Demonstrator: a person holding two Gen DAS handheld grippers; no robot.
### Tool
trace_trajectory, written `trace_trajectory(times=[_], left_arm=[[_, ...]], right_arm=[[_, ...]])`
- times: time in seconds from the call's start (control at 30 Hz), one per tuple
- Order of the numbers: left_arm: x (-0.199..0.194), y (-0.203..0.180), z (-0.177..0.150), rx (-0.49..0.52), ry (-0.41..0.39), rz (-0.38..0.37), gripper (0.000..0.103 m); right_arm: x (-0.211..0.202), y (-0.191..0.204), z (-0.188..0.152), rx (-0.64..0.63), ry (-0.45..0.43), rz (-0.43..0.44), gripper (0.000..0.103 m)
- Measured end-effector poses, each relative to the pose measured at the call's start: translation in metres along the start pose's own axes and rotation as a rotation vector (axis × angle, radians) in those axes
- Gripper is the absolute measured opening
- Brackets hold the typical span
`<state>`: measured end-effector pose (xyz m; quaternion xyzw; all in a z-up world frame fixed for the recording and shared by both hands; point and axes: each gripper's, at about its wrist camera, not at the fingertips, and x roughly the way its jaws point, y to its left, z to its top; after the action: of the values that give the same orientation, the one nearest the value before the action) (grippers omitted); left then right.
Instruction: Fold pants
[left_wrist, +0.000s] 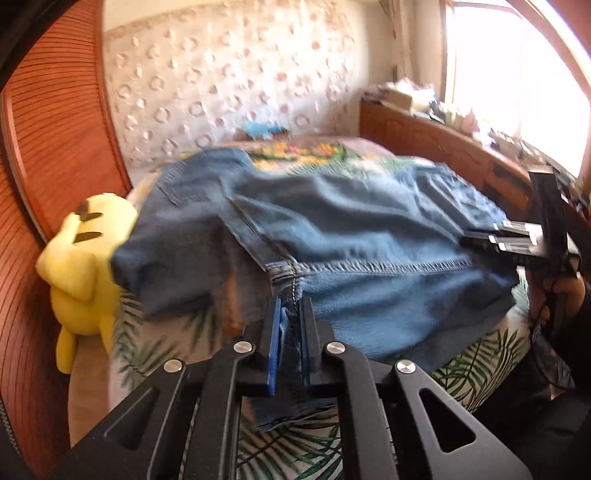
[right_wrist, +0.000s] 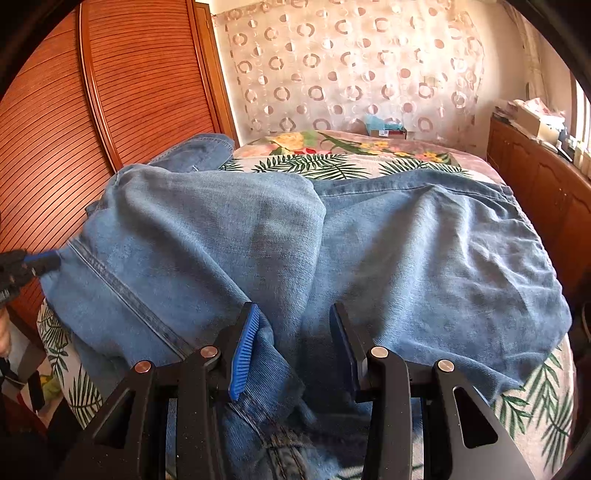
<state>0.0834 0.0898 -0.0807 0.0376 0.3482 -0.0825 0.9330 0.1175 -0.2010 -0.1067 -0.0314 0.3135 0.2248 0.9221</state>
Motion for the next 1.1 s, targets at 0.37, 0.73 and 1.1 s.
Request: trace_trajectory(times=[0.37, 0.73, 1.1], left_arm=[[-0.002, 0.010, -0.016, -0.010, 0.043, 0.023, 0.010], [-0.006, 0.015, -0.021, -0.040, 0.045, 0.014, 0.010], [-0.011, 0.004, 0.004, -0.010, -0.002, 0.020, 0.037]], right_arm=[[-0.041, 0.003, -0.017, 0.003, 0.024, 0.017, 0.041], [-0.034, 0.016, -0.019, -0.024, 0.074, 0.056, 0.041], [-0.043, 0.013, -0.027, -0.011, 0.074, 0.075, 0.006]])
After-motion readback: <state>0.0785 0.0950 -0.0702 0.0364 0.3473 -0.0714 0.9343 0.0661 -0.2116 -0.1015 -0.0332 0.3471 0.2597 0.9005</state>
